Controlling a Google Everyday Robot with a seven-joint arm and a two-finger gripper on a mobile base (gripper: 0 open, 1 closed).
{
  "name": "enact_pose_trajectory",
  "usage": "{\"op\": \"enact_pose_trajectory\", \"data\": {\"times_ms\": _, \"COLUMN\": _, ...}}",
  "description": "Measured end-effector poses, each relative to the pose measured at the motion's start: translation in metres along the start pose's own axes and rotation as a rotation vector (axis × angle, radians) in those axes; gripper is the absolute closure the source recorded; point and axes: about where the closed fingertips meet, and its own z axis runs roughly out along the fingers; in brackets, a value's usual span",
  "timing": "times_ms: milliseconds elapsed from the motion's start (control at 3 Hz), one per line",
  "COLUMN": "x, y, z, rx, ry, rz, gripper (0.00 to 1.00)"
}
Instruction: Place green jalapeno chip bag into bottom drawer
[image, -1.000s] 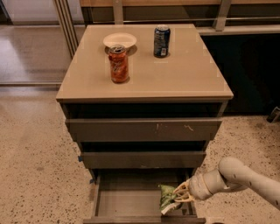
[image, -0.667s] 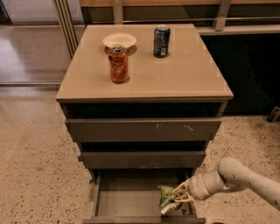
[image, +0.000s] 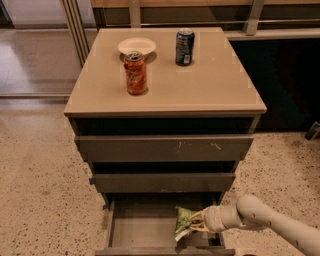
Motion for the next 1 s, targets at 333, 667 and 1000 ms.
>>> {"op": "enact_pose_trajectory", "data": {"times_ms": 333, "x": 0.036, "y": -0.016, "z": 0.049, "rx": 0.067, "ry": -0.012, "rz": -0.021, "gripper": 1.00}}
{"op": "enact_pose_trajectory", "data": {"times_ms": 667, "x": 0.040, "y": -0.016, "z": 0.056, "rx": 0.065, "ry": -0.010, "rz": -0.029, "gripper": 1.00}}
{"op": "enact_pose_trajectory", "data": {"times_ms": 1000, "x": 0.050, "y": -0.023, "z": 0.079, "rx": 0.054, "ry": -0.015, "rz": -0.046, "gripper": 1.00}}
